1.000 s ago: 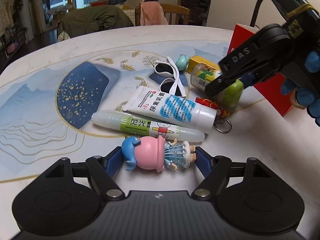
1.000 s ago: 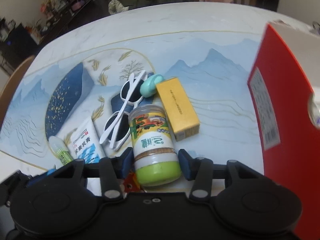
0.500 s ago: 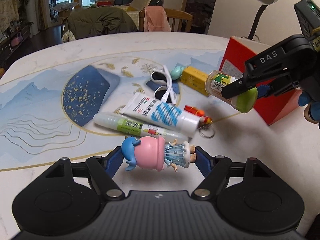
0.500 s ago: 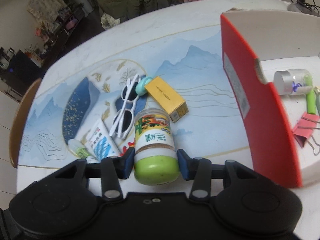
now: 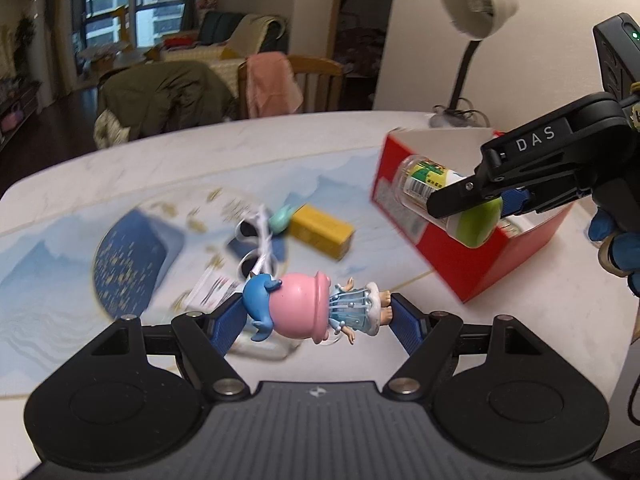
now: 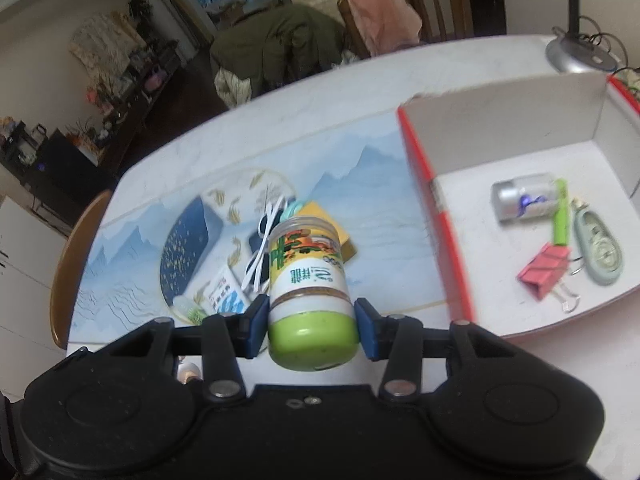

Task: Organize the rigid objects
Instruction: 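Carry the figurine and toothpick jar into the red box and open both tools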

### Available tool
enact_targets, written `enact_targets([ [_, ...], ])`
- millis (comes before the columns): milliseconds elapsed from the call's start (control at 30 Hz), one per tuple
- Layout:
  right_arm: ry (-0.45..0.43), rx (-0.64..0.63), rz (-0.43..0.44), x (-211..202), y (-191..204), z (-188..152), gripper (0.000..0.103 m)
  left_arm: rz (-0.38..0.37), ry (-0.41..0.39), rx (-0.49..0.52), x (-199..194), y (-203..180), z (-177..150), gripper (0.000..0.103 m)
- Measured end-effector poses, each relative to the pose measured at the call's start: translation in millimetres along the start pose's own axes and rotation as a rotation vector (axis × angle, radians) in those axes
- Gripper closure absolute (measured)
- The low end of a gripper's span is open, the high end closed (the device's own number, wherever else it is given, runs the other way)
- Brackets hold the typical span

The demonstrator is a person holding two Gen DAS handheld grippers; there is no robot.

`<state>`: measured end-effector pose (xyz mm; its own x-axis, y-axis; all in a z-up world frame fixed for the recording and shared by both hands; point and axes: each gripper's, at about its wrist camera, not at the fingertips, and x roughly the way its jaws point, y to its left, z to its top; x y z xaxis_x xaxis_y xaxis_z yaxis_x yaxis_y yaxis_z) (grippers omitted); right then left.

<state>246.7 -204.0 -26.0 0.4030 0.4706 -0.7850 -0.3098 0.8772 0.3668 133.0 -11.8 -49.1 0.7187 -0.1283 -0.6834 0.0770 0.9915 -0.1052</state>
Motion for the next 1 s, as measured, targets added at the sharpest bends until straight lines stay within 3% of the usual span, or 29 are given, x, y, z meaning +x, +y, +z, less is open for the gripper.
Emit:
enact_targets([
  [467,-0.081,0.04,-0.07,-46,-79,29,0.058,-0.064,-0.026,0.119,24,-85,62,0.026],
  [1000,-0.101,0.06,-0.145,-55,-184,58,0.058,-0.077,0.081,0.2,104,-183,95,0.026],
])
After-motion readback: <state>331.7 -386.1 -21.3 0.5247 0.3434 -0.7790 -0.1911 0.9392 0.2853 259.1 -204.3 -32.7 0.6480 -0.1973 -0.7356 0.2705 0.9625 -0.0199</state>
